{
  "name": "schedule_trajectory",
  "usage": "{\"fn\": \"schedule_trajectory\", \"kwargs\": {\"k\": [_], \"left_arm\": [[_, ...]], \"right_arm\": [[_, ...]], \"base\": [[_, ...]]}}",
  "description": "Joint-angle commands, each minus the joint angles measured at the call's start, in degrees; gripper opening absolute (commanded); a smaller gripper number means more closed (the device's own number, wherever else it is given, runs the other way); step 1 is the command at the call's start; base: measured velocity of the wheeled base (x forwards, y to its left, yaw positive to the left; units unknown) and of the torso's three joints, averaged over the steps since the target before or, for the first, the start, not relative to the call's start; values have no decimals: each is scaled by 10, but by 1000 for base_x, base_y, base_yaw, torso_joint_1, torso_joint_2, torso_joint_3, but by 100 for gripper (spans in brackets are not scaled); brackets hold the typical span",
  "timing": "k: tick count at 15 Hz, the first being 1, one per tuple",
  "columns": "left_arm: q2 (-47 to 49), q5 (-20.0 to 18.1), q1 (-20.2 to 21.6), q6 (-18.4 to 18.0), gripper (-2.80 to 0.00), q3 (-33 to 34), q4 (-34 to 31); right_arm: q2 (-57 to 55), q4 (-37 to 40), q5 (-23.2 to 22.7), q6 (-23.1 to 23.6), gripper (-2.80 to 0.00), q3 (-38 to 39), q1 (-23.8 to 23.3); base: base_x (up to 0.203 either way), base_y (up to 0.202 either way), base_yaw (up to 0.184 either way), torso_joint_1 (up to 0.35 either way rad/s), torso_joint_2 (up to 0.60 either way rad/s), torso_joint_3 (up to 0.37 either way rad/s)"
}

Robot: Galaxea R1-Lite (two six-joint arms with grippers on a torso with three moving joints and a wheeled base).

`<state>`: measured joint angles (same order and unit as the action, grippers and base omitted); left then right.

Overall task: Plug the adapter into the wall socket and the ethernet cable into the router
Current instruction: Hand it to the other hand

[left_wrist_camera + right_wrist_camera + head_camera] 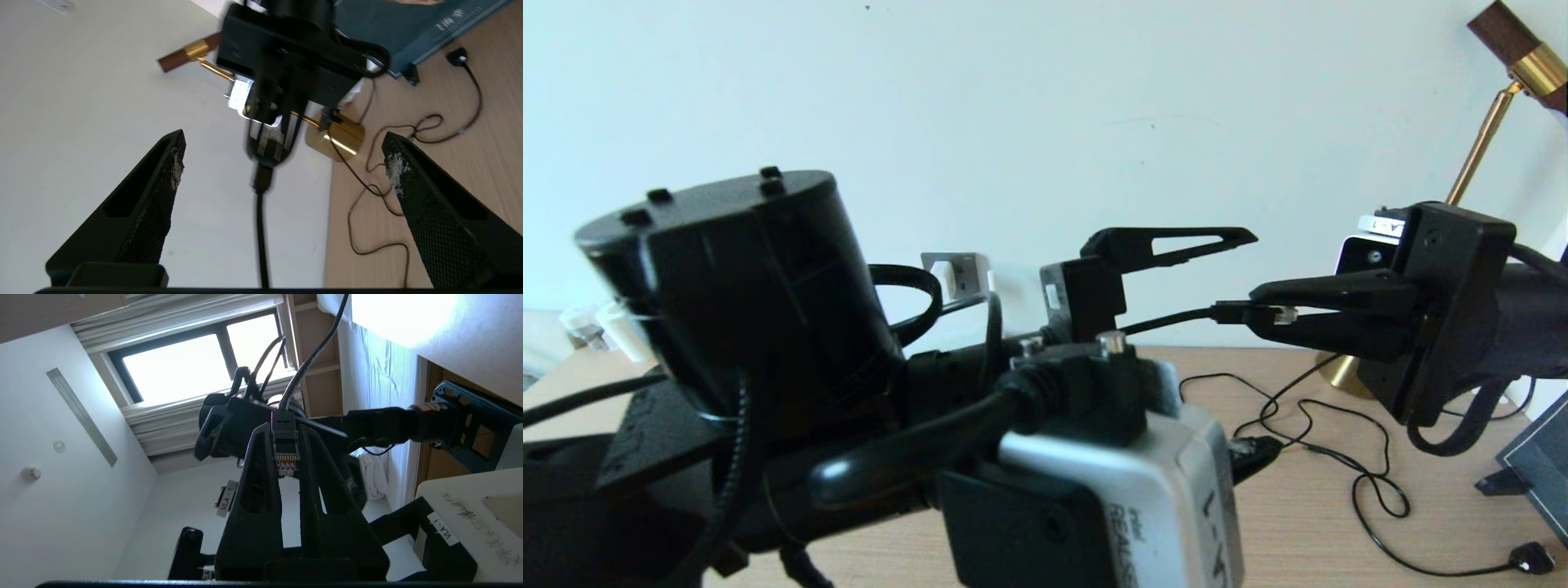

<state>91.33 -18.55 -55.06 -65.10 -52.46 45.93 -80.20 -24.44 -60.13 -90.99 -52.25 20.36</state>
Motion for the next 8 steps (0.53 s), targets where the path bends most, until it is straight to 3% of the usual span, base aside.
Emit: {"fn": "schedule_trajectory", "kwargs": {"k": [1,8], "left_arm": [[16,-3,1,-4,0,-3,10],[30,-4,6,-6,0,-20,33]], "right_arm": [[2,-2,-14,-8,-280,0,-5],[24,-2,-27,-22,-280,7,-3]], "base": [[0,0,0,0,0,0],[0,0,0,0,0,0]]}}
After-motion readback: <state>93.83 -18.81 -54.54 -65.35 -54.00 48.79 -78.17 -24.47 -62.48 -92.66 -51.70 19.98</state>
